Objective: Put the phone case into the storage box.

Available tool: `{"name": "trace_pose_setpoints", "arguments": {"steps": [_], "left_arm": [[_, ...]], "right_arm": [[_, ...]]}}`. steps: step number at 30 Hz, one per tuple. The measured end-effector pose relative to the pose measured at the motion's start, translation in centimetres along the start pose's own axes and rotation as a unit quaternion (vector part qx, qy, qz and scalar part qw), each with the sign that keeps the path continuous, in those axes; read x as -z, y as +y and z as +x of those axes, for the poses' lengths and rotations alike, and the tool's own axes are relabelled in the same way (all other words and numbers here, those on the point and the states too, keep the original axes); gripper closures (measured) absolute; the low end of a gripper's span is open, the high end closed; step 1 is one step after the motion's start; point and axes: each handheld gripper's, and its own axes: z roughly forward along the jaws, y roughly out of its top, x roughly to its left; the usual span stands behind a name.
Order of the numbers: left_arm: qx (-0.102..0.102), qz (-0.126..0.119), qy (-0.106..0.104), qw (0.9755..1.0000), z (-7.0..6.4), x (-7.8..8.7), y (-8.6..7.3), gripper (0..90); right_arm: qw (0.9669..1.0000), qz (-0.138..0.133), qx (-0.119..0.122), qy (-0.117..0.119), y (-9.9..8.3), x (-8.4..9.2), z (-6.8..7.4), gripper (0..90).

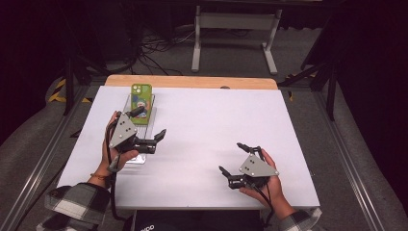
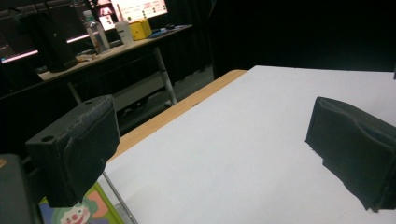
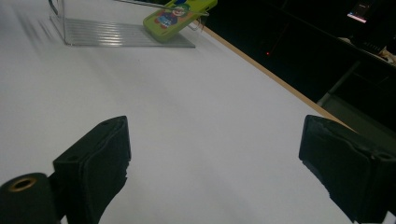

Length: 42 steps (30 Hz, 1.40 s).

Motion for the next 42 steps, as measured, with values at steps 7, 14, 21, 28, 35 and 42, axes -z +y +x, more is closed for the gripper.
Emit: {"name": "trace_pose_setpoints", "arguments": {"steps": [7,14,21,28,35,42], "left_arm": [[-0.008,0.003,-0.011,0.9999,-0.8,-0.1,-0.1,3.3],[-0.017,0.001,-0.018,0.9997,-1.4,0.2,0.0,3.2],[-0.018,0.002,-0.021,0.9996,-1.9,0.4,-0.1,3.0],[-0.025,0.007,-0.024,0.9994,-2.2,0.7,-0.5,3.2],[-0.024,0.012,-0.027,0.9993,-2.5,0.9,-1.1,3.5],[-0.034,0.02,-0.032,0.9987,-2.9,1.0,-1.8,3.6]], "right_arm": [[1.0,-0.003,0.004,-0.001,0.0,0.3,0.2,9.8],[1.0,-0.008,0.006,-0.001,0.2,0.4,0.3,9.7],[0.9999,-0.01,0.008,0.0,0.4,0.5,0.4,9.7],[0.9999,-0.011,0.008,0.0,0.5,0.5,0.5,9.7],[0.9999,-0.009,0.008,0.002,0.5,0.4,0.6,9.8],[0.9999,-0.007,0.007,0.001,0.5,0.4,0.6,9.7]]}}
